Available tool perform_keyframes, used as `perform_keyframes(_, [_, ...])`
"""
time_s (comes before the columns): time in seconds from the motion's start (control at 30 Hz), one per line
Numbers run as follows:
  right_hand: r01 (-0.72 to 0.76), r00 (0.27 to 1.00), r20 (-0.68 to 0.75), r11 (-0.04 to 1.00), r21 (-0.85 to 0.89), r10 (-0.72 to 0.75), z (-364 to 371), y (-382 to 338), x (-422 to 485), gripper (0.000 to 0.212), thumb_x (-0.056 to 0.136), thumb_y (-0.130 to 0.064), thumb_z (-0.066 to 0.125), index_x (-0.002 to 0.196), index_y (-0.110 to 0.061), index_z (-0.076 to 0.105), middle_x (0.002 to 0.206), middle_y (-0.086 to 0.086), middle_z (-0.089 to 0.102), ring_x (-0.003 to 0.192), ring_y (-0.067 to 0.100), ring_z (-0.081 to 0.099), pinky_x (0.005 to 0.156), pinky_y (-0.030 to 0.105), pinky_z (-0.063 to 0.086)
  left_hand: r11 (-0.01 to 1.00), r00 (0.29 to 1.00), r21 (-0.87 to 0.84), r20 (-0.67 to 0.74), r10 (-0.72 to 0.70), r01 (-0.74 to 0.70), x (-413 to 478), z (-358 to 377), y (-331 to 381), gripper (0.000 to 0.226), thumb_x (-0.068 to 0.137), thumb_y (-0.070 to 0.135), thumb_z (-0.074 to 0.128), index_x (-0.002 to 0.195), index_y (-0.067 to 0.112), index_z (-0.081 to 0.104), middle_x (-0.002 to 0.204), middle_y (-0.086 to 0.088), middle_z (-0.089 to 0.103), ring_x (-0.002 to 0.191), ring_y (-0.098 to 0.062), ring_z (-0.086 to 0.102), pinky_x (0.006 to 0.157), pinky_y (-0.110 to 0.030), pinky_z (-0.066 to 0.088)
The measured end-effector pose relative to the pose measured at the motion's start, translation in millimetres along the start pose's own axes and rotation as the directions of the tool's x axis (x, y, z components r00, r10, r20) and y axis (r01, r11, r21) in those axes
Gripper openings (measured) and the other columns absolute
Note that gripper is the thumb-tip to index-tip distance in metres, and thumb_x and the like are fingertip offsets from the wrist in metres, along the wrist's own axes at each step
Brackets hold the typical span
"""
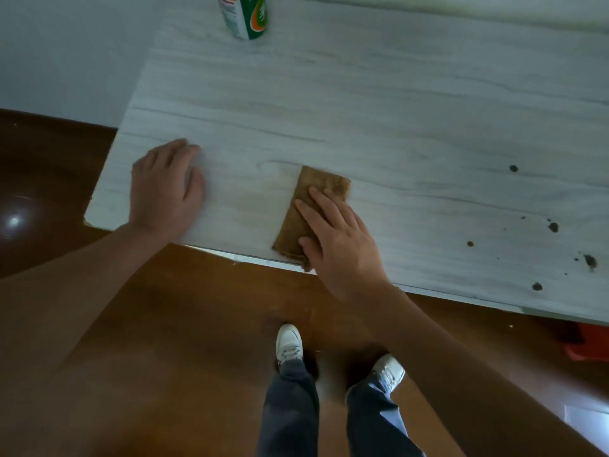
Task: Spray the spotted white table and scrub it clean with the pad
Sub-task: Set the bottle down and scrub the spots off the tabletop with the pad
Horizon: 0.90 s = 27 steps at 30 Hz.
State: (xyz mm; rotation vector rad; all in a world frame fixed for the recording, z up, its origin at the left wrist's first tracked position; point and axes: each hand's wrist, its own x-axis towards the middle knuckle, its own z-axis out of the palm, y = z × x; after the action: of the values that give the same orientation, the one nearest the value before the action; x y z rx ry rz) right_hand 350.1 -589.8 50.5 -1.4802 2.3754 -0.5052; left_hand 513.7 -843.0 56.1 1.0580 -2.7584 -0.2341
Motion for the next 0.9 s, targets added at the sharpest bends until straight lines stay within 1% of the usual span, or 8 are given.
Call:
perform_keyframes(0.1, [-0.093,0.995,-0.024,0.996,-0.016,0.092,-32.2,60.2,-32.6,0.055,0.101,-0.038,0.048,0.154,-0.026,0.036,0.163,-0.003,0.026,0.152,0.018,0.018,0.122,0.036,0.018,0.995,0.999,-0.098,-0.038,-0.026,0.022,-18.7,6.1,58.3,0.045,0.101,0.026,0.044,0.142,0.010,0.054,0.149,-0.015,0.053,0.140,-0.034,0.046,0.115,-0.048,0.032])
perform_keyframes(0.27, [-0.260,0.965,-0.040,0.964,-0.054,0.258,-82.3,147.7,-82.8,0.057,0.101,-0.038,0.050,0.154,-0.027,0.034,0.164,-0.006,0.023,0.151,0.019,0.019,0.120,0.040,0.024,0.978,0.989,-0.156,0.030,0.142,-0.135,-23.0,36.3,181.3,0.047,0.099,0.034,0.047,0.140,0.013,0.058,0.152,-0.016,0.052,0.138,-0.038,0.049,0.113,-0.052,0.038])
perform_keyframes(0.4, [-0.403,0.914,-0.079,0.914,-0.058,0.398,-113.4,200.6,-114.5,0.058,0.100,-0.035,0.051,0.154,-0.027,0.033,0.164,-0.005,0.023,0.150,0.020,0.019,0.117,0.046,0.028,0.972,0.981,-0.185,0.096,0.166,-0.147,-8.2,54.5,259.8,0.054,0.099,0.042,0.040,0.144,0.016,0.055,0.158,-0.014,0.046,0.145,-0.035,0.042,0.120,-0.051,0.030])
perform_keyframes(0.53, [-0.464,0.882,-0.108,0.886,-0.027,0.459,-115.6,209.1,-122.1,0.058,0.101,-0.032,0.051,0.155,-0.023,0.033,0.164,-0.001,0.023,0.151,0.023,0.017,0.118,0.048,0.027,0.972,0.967,-0.170,0.168,0.191,-0.162,-14.3,71.7,305.7,0.059,0.099,0.045,0.033,0.149,0.018,0.049,0.164,-0.015,0.035,0.155,-0.034,0.027,0.127,-0.054,0.018])
perform_keyframes(0.6, [-0.459,0.884,-0.103,0.888,-0.013,0.456,-110.3,201.7,-120.5,0.058,0.102,-0.030,0.050,0.155,-0.021,0.031,0.164,0.001,0.022,0.151,0.024,0.016,0.121,0.048,0.024,0.977,0.967,-0.127,0.169,0.193,-0.173,-22.0,77.2,310.3,0.058,0.102,0.043,0.034,0.154,0.018,0.042,0.168,-0.014,0.027,0.158,-0.032,0.017,0.129,-0.054,0.012])
perform_keyframes(0.67, [-0.399,0.914,-0.086,0.917,-0.004,0.397,-103.8,192.7,-124.1,0.058,0.101,-0.030,0.050,0.155,-0.020,0.033,0.164,0.003,0.023,0.152,0.025,0.015,0.122,0.048,0.023,0.979,0.969,-0.119,0.165,0.182,-0.164,-22.7,77.8,310.3,0.058,0.104,0.043,0.035,0.156,0.019,0.039,0.169,-0.013,0.025,0.159,-0.030,0.014,0.130,-0.053,0.010])
perform_keyframes(0.77, [-0.254,0.967,-0.006,0.967,-0.018,0.254,-91.2,178.3,-135.6,0.059,0.099,-0.034,0.048,0.155,-0.021,0.033,0.165,0.001,0.021,0.153,0.023,0.013,0.122,0.049,0.024,0.980,0.969,-0.106,0.166,0.185,-0.169,-21.9,76.7,311.6,0.057,0.105,0.044,0.035,0.156,0.019,0.039,0.169,-0.012,0.025,0.160,-0.029,0.013,0.129,-0.052,0.010])
perform_keyframes(0.9, [-0.137,0.989,0.042,0.988,-0.064,0.140,-92.6,180.3,-113.7,0.061,0.098,-0.041,0.043,0.155,-0.025,0.032,0.165,-0.001,0.022,0.153,0.021,0.013,0.123,0.044,0.021,0.982,0.973,-0.085,0.147,0.181,-0.169,-20.3,80.1,311.8,0.056,0.104,0.042,0.039,0.155,0.018,0.042,0.167,-0.013,0.029,0.158,-0.031,0.019,0.128,-0.053,0.015])
